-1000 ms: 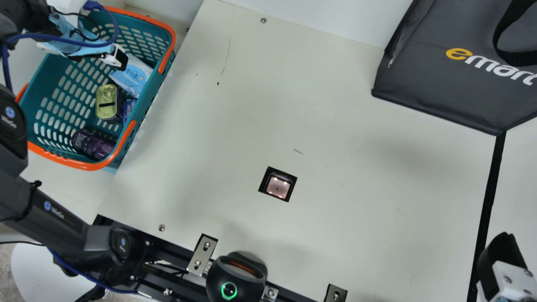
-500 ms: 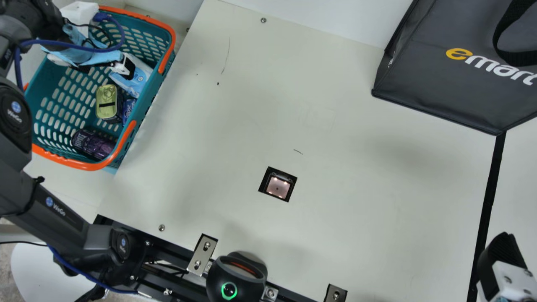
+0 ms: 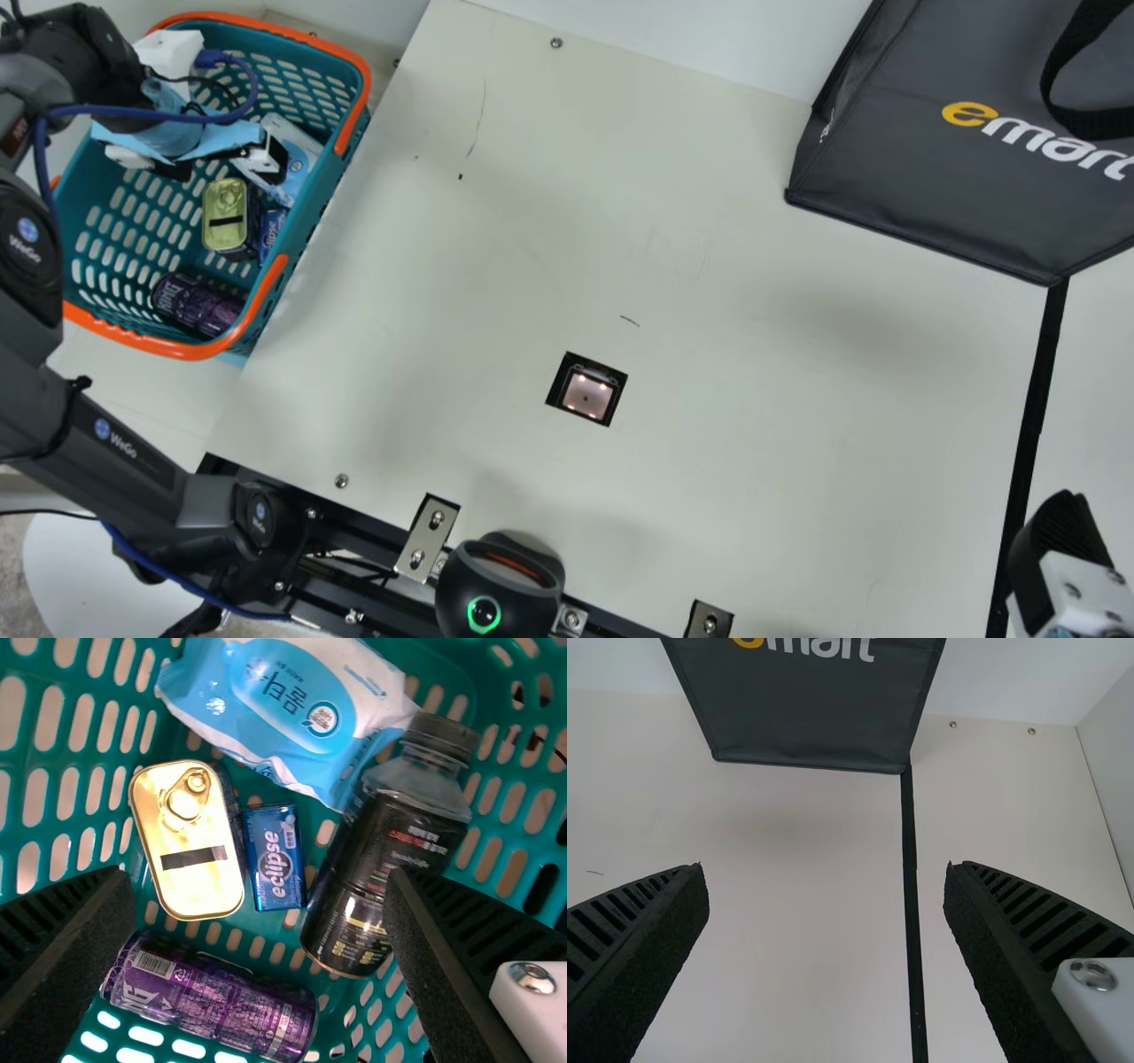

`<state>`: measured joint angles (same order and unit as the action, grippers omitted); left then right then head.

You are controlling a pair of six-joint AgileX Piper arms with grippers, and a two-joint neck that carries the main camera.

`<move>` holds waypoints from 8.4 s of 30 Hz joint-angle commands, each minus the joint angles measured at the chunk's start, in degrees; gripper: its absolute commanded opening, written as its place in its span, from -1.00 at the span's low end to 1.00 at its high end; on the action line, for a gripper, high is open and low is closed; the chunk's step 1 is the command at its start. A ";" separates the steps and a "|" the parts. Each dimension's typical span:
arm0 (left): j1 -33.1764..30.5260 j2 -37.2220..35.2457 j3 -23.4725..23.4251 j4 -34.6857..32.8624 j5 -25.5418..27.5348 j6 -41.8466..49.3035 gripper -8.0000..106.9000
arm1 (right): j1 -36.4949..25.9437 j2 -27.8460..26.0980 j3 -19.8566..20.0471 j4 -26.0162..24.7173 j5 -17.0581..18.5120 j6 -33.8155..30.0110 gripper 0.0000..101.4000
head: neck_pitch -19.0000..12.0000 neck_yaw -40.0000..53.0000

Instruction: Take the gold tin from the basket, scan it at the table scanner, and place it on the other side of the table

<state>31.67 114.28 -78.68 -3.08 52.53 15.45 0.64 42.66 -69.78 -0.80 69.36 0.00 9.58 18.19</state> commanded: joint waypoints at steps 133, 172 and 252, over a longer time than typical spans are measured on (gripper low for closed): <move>7.34 5.56 21.17 -17.41 -37.65 3.23 -1.00 | 0.00 0.00 0.00 0.05 -0.07 0.00 0.87 | -1.66 0.23; -0.05 -16.41 9.87 -10.73 -11.15 -14.97 -1.00 | 0.00 0.00 0.00 0.11 -0.07 0.00 0.87 | -1.66 0.23; -59.93 -40.08 27.39 8.35 -7.38 -52.90 -1.00 | 0.00 0.00 0.00 0.11 -0.07 0.00 0.87 | -1.66 0.23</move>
<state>-26.98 74.28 -51.32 5.11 45.05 -36.02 0.64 42.66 -69.78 -0.69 69.29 0.00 9.58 18.28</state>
